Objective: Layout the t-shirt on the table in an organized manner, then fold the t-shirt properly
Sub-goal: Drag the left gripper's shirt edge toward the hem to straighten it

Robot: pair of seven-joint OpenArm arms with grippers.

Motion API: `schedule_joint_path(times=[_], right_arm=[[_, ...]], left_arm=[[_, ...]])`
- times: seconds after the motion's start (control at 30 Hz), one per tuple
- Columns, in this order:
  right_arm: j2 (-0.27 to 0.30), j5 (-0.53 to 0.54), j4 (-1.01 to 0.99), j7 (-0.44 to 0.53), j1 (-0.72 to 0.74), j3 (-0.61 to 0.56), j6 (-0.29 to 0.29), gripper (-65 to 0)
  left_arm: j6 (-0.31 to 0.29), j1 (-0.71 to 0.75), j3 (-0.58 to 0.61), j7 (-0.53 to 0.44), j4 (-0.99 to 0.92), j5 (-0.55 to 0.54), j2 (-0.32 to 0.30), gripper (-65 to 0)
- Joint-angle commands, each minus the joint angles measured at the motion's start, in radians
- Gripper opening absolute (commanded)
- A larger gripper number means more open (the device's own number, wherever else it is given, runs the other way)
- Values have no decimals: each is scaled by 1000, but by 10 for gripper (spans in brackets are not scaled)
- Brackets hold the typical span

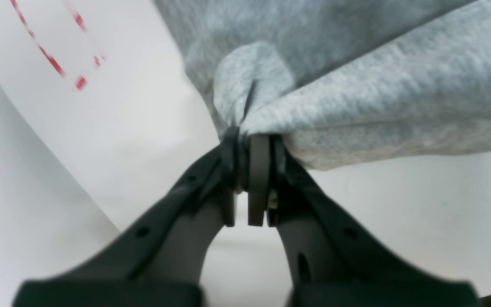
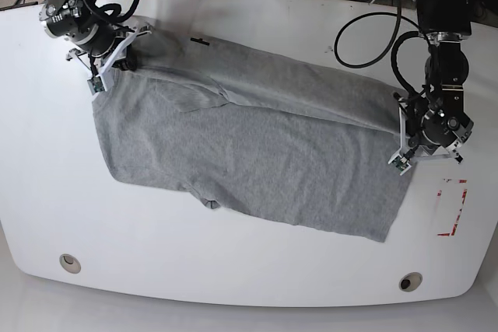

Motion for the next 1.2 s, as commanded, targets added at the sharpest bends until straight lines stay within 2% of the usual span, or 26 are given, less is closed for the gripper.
schedule_joint_path(times=[0.0,0.2,0.33,0.47,0.63,0.7,0.77,0.87,0.97,1.03,1.17], right_arm=[[14,11,17,17,2,6,1,-629],[14,9,15,17,2,6,1,-629],[15,7,14,19,3,6,1,-629],[17,7,14,19,5,6,1,-626],[17,6,10,19,20,6,1,-607],[17,-3,-5,19,25,6,1,-553],[15,-25,-13,19,26,6,1,-468],[11,-54,-11,19,26,6,1,-339],[9,-62,-8,19,25,6,1,-236],[9,-62,-8,19,20,6,1,-195],[11,-62,7,19,16,6,1,-192]], left_arm=[[0,-25,-5,-27,-19,6,-11,-633],[0,-31,-2,-69,-76,52,-8,-631],[0,-33,5,-83,-105,75,-5,-594],[0,-33,12,-113,-114,77,-5,-529],[0,-34,12,-116,-127,77,-8,-413],[0,-34,12,-118,-124,77,-10,-350],[0,-36,12,-118,-121,77,-10,-288],[0,-54,12,-119,-125,77,-10,-239],[0,-77,11,-119,-127,77,-11,-221],[0,-91,9,-119,-122,77,-13,-219],[0,-118,8,-119,-102,74,-33,-218]])
